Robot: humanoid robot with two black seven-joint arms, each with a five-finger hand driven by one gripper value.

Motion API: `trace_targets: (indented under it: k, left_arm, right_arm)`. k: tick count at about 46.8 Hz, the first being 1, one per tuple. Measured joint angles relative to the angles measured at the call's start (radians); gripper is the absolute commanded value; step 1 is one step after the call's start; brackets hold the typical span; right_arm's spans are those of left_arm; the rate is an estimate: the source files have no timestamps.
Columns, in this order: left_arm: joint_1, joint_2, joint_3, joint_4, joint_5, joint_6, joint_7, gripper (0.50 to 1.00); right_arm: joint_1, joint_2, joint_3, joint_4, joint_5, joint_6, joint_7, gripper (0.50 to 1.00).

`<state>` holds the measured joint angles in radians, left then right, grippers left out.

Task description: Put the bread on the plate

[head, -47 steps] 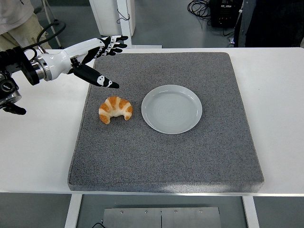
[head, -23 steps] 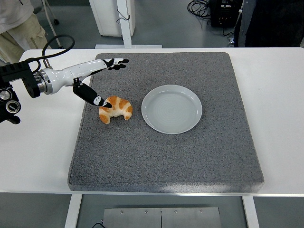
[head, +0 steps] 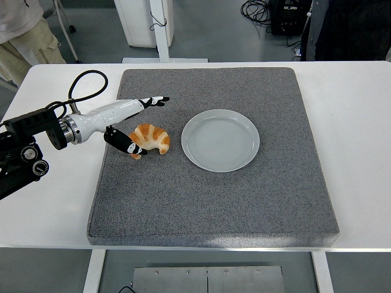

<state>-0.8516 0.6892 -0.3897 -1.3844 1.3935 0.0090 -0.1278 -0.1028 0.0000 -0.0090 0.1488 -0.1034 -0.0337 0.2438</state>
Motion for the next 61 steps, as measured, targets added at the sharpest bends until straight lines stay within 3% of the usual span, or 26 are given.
trace_targets:
  k: [48, 61]
  left_arm:
    - [0.015, -0.151, 0.036, 0.185, 0.118, 0.096, -0.011, 0.960]
    - [0.018, -0.162, 0.038, 0.218, 0.119, 0.109, -0.044, 0.928]
  right_arm:
    - [0.000, 0.000, 0.000, 0.000, 0.000, 0.000, 0.000, 1.000]
    - [0.000, 0.000, 0.000, 0.000, 0.000, 0.000, 0.000, 1.000]
